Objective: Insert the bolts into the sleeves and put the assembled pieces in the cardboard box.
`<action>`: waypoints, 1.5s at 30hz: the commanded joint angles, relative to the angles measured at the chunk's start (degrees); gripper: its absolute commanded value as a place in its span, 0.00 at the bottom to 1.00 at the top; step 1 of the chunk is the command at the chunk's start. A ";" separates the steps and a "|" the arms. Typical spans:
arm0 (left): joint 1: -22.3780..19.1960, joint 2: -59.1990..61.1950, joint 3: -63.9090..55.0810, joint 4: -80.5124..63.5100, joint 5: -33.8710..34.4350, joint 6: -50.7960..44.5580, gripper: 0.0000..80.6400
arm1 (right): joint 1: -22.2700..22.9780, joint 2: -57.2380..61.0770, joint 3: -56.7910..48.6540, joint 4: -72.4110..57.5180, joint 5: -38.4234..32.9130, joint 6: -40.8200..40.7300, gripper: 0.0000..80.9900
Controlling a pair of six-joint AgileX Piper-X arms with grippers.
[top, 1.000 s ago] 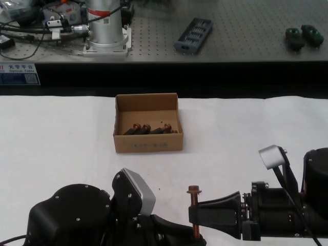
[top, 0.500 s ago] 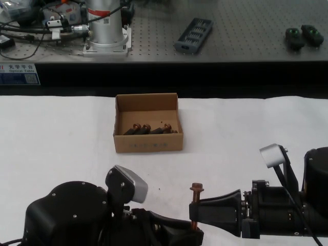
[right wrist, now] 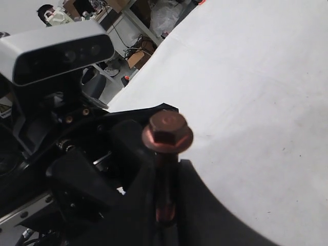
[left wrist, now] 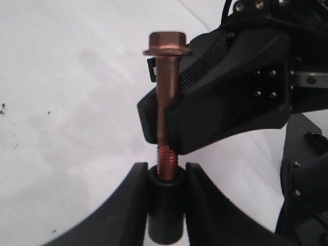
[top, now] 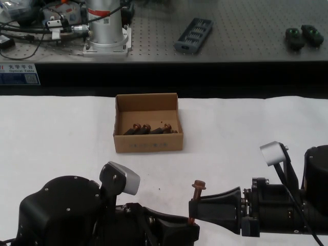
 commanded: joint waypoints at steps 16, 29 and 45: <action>0.88 -0.38 -3.64 -3.01 -2.18 -0.95 0.09 | 0.28 -0.48 0.25 1.24 -4.49 -0.41 0.05; 0.88 -0.38 -3.62 -0.43 -0.32 2.03 0.09 | -1.05 -0.48 0.25 0.02 -6.27 4.44 0.58; 9.50 2.42 -8.76 0.80 -9.32 9.00 0.09 | -12.76 -8.26 0.25 -0.15 -15.97 13.09 0.24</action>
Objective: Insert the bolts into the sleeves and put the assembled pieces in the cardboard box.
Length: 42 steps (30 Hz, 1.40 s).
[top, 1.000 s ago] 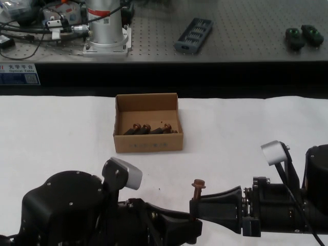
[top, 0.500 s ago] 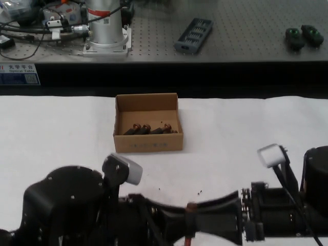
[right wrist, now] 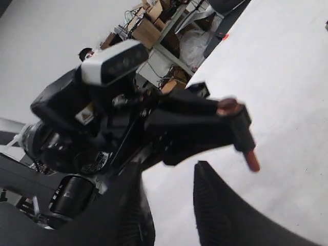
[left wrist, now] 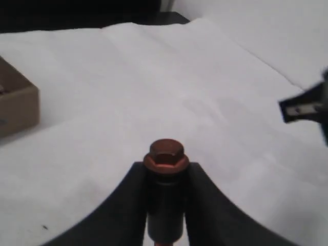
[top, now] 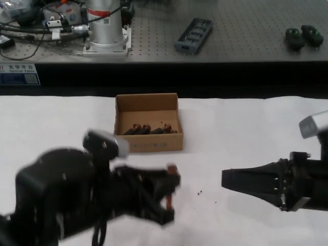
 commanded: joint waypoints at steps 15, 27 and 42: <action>16.69 16.94 -23.72 8.79 8.77 14.89 0.09 | -0.21 -0.82 0.00 7.90 -5.28 -3.08 0.16; 17.72 27.64 -40.21 21.16 10.21 24.10 0.09 | -0.21 -0.82 0.10 7.90 -6.37 -3.06 0.16; 21.70 33.43 -51.72 37.30 9.46 39.18 0.26 | -0.21 -0.82 0.10 7.90 -6.57 -3.06 0.16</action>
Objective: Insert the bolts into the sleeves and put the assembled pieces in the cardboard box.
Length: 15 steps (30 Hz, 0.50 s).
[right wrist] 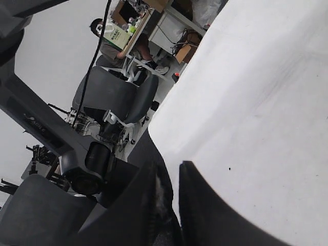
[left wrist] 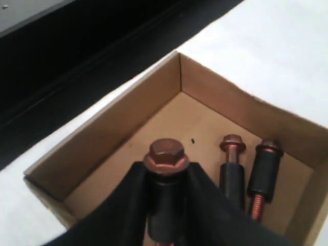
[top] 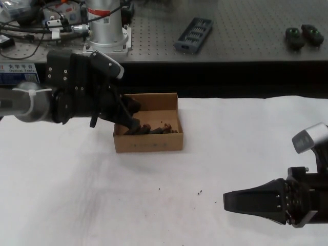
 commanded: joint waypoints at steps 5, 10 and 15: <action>0.08 -0.35 -1.21 0.88 -1.47 -0.93 0.58 | 0.01 -0.69 -0.03 -0.04 -1.02 -0.51 0.16; 0.08 -2.13 -1.57 0.88 -0.57 -10.19 0.51 | 0.01 -0.69 -0.03 -0.04 -1.02 -0.51 0.16; 0.08 -8.66 -0.52 4.37 5.62 -13.34 0.39 | -0.30 -0.69 -0.25 -4.12 -0.42 0.01 0.16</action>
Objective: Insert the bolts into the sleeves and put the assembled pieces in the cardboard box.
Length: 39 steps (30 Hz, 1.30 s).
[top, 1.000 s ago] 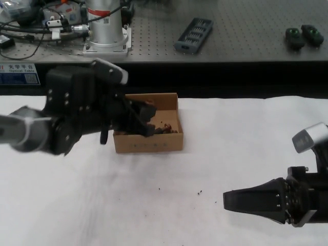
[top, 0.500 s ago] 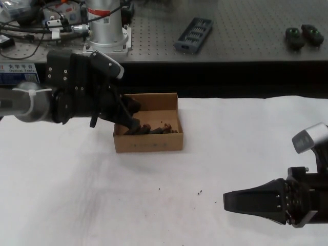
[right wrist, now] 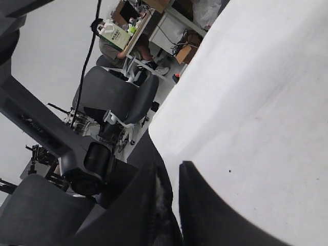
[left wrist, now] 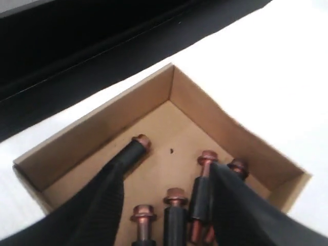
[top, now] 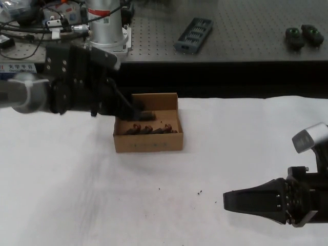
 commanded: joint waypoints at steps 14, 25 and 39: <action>0.08 -44.14 22.54 -7.89 -9.58 -9.38 0.33 | -9.75 -0.69 -18.33 -3.78 1.01 -3.94 0.15; -0.09 -58.63 31.73 4.84 -24.83 -13.83 0.33 | -12.85 -8.06 -34.91 55.23 38.81 -44.29 0.13; -14.74 -72.44 48.83 -7.16 -45.44 -18.38 0.33 | -12.53 -31.75 -29.55 62.50 55.65 -47.65 0.13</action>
